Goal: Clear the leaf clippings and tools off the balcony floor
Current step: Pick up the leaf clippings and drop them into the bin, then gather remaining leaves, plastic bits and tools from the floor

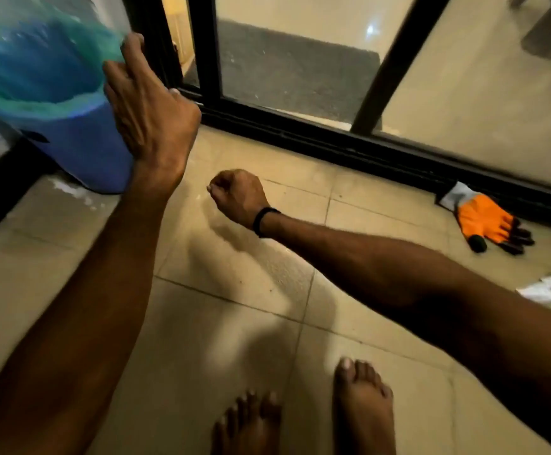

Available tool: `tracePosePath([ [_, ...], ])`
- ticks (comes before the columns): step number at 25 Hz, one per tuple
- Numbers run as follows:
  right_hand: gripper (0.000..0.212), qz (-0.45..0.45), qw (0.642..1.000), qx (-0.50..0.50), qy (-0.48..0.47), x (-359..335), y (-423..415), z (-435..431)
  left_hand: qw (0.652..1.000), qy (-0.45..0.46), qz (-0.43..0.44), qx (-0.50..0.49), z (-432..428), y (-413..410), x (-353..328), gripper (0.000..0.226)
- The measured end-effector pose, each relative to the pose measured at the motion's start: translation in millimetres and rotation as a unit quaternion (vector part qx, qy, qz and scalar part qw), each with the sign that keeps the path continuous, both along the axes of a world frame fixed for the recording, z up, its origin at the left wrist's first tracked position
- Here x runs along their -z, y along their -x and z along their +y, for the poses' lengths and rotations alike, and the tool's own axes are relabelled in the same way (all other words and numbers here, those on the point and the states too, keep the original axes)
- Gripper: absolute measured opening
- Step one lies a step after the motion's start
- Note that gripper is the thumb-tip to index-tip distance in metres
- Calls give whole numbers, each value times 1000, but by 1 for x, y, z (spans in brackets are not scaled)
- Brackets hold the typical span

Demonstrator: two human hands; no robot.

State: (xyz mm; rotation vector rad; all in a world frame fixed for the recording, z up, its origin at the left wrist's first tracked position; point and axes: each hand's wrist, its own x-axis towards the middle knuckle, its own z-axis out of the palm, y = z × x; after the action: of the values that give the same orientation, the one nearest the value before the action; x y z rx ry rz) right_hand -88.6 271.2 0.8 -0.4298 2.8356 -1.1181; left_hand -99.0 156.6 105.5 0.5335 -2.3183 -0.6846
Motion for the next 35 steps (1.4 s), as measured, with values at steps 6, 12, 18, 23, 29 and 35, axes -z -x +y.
tracePosePath([
  [6, 21, -39, 993, 101, -47, 6, -21, 99, 972, -28, -162, 165, 116, -19, 54, 42],
  [12, 23, -99, 960, 247, -90, 13, -76, 235, 923, -16, -216, 320, 250, -51, 81, 40],
  [18, 19, -120, 908, 360, -176, -27, -152, 376, 869, 38, -187, 457, 376, -78, 62, 33],
  [23, 20, -93, 852, 484, -176, -49, -191, 481, 804, 96, -149, 567, 481, -107, 43, 24],
  [29, 18, -80, 829, 541, -115, -8, -254, 570, 717, 256, -168, 626, 595, -146, 40, 21],
  [35, 17, -93, 792, 604, -20, 13, -294, 669, 663, 332, -235, 629, 697, -167, 19, 10],
])
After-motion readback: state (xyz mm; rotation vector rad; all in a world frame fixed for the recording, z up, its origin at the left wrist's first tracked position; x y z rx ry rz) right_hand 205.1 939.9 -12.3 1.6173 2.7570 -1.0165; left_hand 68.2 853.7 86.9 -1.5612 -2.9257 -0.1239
